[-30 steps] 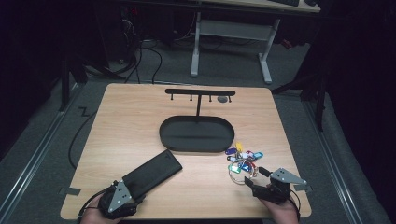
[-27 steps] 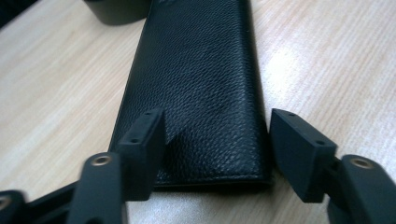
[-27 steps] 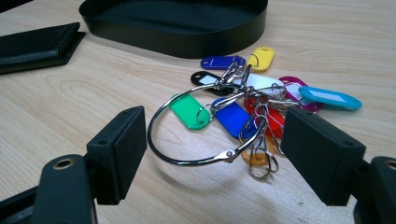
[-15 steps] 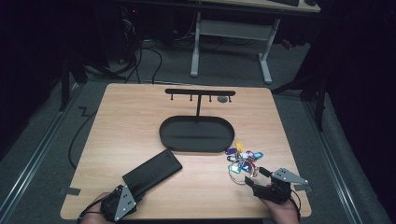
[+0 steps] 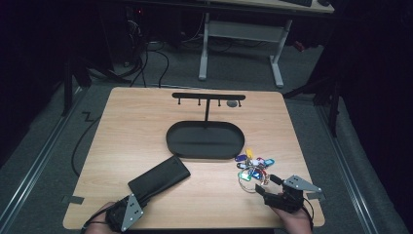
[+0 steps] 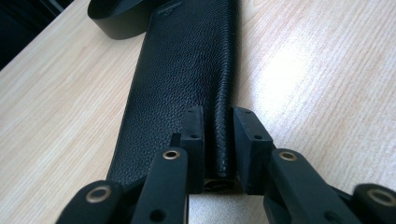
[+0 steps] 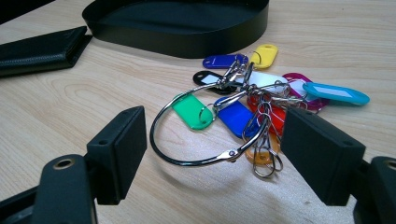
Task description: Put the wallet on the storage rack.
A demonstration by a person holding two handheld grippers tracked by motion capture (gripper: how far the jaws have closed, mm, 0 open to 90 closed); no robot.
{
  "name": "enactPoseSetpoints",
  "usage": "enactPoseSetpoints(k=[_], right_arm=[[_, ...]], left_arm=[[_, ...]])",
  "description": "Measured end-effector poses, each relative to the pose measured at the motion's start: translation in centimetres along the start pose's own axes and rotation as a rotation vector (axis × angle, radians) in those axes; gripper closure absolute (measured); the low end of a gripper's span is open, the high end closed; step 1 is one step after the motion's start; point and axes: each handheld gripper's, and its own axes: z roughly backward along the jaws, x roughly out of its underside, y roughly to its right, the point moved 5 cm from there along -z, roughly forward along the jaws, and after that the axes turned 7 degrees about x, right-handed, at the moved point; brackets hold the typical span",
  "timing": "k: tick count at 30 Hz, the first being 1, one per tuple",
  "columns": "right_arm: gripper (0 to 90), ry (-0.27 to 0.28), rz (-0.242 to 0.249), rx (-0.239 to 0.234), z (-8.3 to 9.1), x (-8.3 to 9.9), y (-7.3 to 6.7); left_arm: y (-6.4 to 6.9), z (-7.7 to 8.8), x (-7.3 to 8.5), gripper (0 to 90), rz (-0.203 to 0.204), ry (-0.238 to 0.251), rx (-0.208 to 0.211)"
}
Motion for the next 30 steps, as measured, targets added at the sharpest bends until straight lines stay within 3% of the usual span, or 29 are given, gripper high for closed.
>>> enactPoseSetpoints(k=[6,16,25,30], right_arm=[[22.9,-0.001,-0.002,0.000,0.0,0.0,0.1],[22.9,0.000,-0.004,0.003,0.1,0.0,0.2],[22.9,0.005,-0.006,0.006,0.1,0.0,0.2],[22.9,0.005,-0.013,0.007,0.2,0.0,0.2]], left_arm=[[-0.1,0.2,-0.1,76.5,0.016,0.009,0.001],[-0.7,1.0,-0.5,77.2,0.094,0.078,0.015],[-0.6,1.5,-1.0,77.6,0.130,0.113,0.029],[-0.8,1.8,-1.3,78.0,0.170,0.147,0.041]])
